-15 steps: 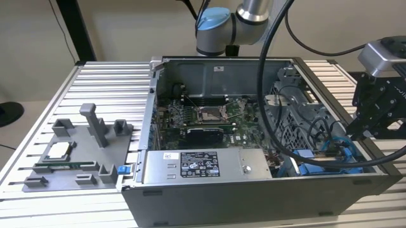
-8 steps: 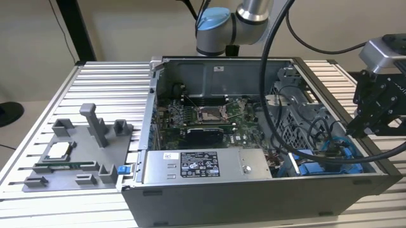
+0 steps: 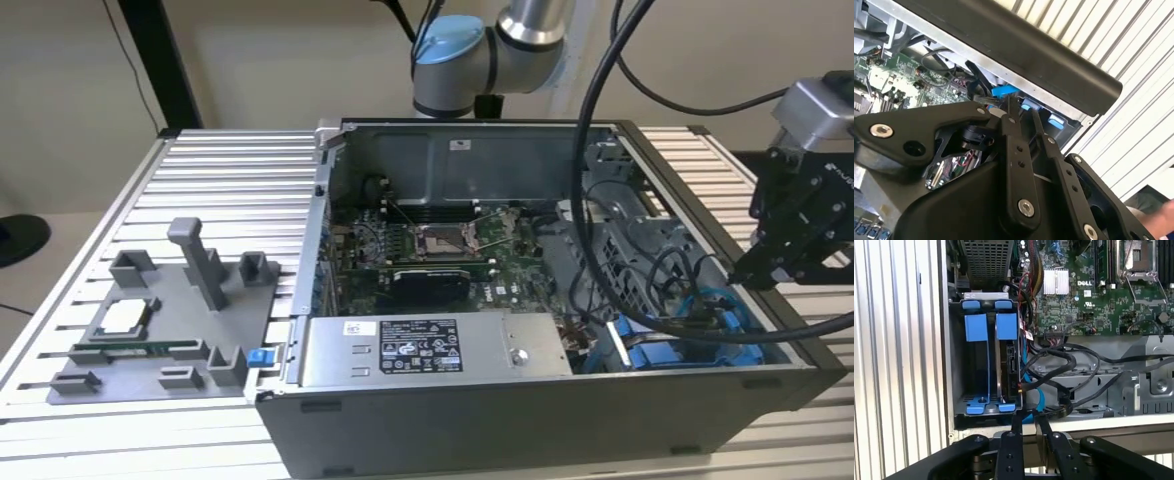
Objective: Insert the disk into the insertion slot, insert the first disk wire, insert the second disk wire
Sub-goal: 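Insert the second disk wire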
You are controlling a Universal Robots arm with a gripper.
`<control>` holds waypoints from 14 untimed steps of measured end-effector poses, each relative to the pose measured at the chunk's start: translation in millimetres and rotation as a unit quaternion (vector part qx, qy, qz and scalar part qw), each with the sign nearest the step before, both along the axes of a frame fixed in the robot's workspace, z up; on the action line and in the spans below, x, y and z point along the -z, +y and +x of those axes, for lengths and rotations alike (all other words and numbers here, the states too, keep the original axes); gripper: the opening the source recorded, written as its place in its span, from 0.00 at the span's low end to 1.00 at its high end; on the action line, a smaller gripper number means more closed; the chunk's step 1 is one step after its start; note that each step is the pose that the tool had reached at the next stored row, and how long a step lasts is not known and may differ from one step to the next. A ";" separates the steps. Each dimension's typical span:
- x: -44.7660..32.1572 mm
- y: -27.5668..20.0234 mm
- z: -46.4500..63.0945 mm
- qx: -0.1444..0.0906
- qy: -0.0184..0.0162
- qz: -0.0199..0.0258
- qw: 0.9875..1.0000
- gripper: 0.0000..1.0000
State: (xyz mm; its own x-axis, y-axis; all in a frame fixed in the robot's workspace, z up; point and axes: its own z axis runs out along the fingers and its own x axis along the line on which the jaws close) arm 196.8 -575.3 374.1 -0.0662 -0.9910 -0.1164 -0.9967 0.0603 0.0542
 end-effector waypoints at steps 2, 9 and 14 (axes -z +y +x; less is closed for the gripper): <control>0.3 2.1 0.0 0.000 0.005 0.000 1.000 1.00; 3.2 3.9 0.1 0.000 0.011 0.013 1.000 1.00; 6.2 3.8 1.3 -0.003 0.011 0.020 1.000 1.00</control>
State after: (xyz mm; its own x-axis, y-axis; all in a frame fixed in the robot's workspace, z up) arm 198.1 -571.6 367.9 -0.0628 -0.9859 -0.1552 -0.9956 0.0512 0.0781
